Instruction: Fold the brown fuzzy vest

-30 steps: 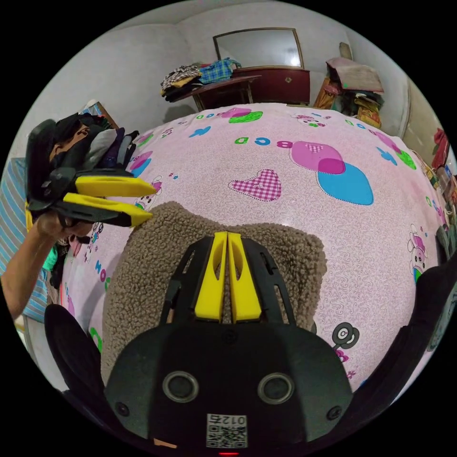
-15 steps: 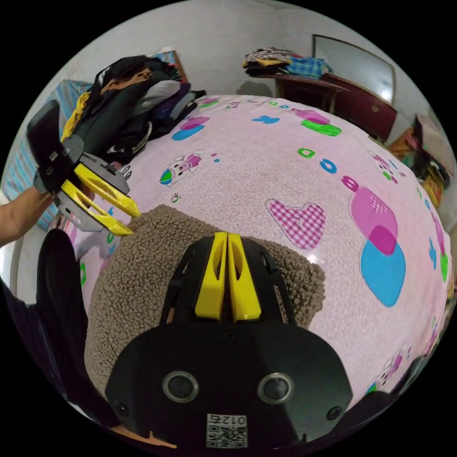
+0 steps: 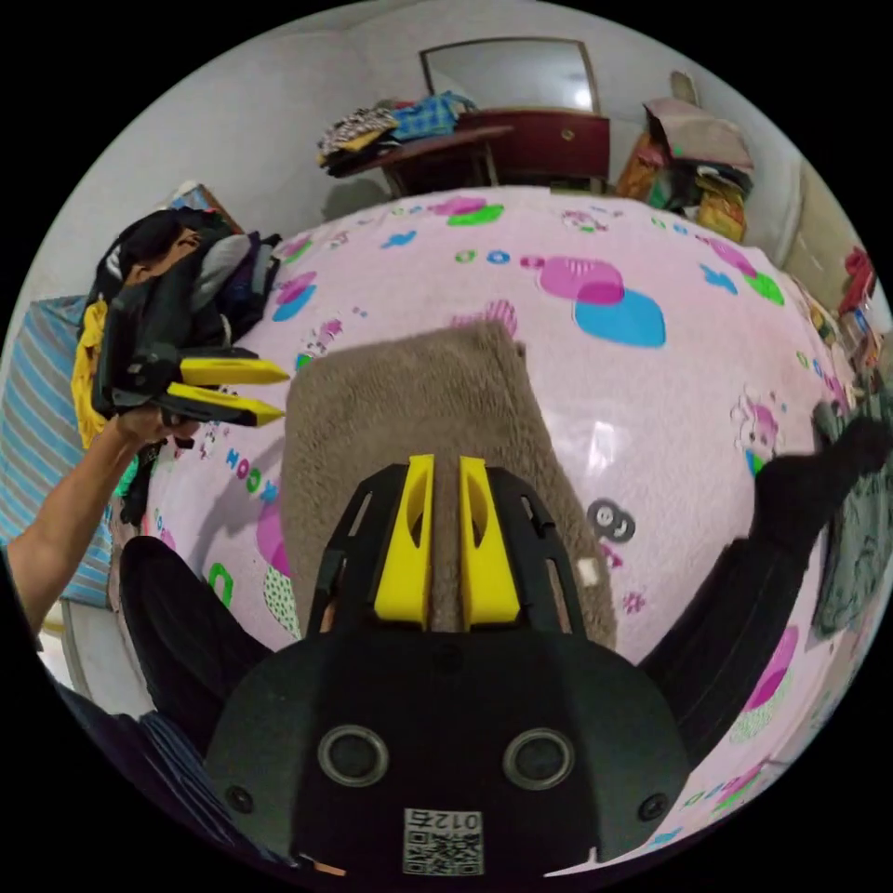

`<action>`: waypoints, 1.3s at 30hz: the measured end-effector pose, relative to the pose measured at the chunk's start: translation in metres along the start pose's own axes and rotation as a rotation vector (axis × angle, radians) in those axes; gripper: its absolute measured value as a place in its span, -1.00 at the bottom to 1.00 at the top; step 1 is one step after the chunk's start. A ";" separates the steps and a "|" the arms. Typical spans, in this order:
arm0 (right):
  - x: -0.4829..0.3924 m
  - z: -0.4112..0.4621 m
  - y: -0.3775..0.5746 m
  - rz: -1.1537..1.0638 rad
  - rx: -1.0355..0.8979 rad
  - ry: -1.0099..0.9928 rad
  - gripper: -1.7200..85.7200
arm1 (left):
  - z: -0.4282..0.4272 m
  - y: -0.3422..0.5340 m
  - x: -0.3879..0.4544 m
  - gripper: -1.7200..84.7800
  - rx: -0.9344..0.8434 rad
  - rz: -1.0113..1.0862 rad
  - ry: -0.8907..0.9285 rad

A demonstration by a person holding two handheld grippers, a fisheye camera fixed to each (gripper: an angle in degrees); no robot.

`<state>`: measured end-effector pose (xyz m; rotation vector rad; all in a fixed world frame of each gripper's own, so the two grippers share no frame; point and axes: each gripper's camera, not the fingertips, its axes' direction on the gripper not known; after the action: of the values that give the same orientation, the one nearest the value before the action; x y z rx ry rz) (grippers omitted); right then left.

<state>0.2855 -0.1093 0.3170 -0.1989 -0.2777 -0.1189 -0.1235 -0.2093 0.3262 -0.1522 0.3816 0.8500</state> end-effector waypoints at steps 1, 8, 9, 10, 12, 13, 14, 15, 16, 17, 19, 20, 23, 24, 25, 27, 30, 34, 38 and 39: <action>0.001 0.007 0.005 0.012 -0.005 0.002 -0.88 | 0.003 -0.001 0.001 -0.74 -0.010 0.004 0.002; 0.006 0.018 -0.017 -0.179 -0.008 -0.016 -0.93 | 0.011 0.000 0.021 -0.77 -0.063 0.030 0.018; 0.006 0.019 -0.025 -0.265 -0.026 -0.024 -0.94 | 0.011 0.001 0.025 -0.77 -0.077 0.038 0.028; 0.005 0.020 -0.033 -0.357 -0.054 -0.031 -0.95 | 0.012 0.004 0.034 -0.77 -0.105 0.059 0.046; 0.002 0.021 -0.047 -0.488 -0.095 -0.027 -0.97 | 0.014 0.010 0.060 -0.77 -0.129 0.104 0.092; -0.003 0.023 -0.056 -0.591 -0.132 -0.034 -0.97 | 0.014 0.011 0.068 -0.77 -0.134 0.116 0.108; -0.007 0.024 -0.060 -0.644 -0.156 -0.043 -0.98 | 0.015 0.011 0.084 -0.78 -0.123 0.127 0.144; -0.013 0.025 -0.067 -0.725 -0.200 -0.056 -0.98 | 0.016 0.009 0.091 -0.78 -0.119 0.133 0.164; -0.018 0.026 -0.073 -0.753 -0.235 -0.049 -0.98 | 0.019 0.005 0.109 -0.80 -0.123 0.170 0.237; -0.020 0.026 -0.076 -0.756 -0.243 -0.036 -0.98 | 0.023 -0.001 0.126 -0.81 -0.123 0.191 0.323; -0.027 0.019 -0.075 -0.728 -0.239 0.000 -0.98 | 0.027 -0.010 0.150 -0.83 -0.136 0.252 0.285; -0.027 0.014 -0.073 -0.708 -0.226 0.001 -0.98 | 0.024 -0.015 0.157 -0.84 -0.114 0.248 0.245; -0.015 -0.017 -0.048 -0.556 -0.113 -0.005 -0.98 | -0.001 -0.018 0.148 -0.87 -0.034 0.180 0.270; -0.005 -0.031 -0.034 -0.478 -0.060 -0.006 -0.98 | -0.015 -0.019 0.141 -0.88 -0.001 0.164 0.202; 0.004 -0.045 -0.017 -0.396 -0.005 0.009 -0.98 | -0.022 -0.020 0.136 -0.89 0.015 0.158 0.173; 0.018 -0.065 0.010 -0.285 0.078 0.017 -0.98 | -0.041 -0.029 0.119 -0.90 0.058 0.121 0.083; 0.037 -0.087 0.053 -0.101 0.185 0.047 -0.98 | -0.046 -0.064 0.078 -0.93 0.091 0.026 -0.137; 0.054 -0.076 0.085 0.061 0.165 0.142 -0.98 | -0.004 -0.107 0.048 -0.94 0.026 -0.010 -0.191; 0.063 -0.055 0.091 0.026 0.123 0.118 -0.98 | 0.066 -0.133 0.030 -0.95 -0.206 -0.013 -0.182; 0.070 -0.052 0.090 0.020 0.131 0.080 -0.98 | 0.067 -0.133 0.028 -0.95 -0.182 -0.037 -0.168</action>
<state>0.3786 -0.0388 0.2717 -0.0667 -0.2034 -0.0884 0.0120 -0.2576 0.3748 -0.2540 0.1430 0.8543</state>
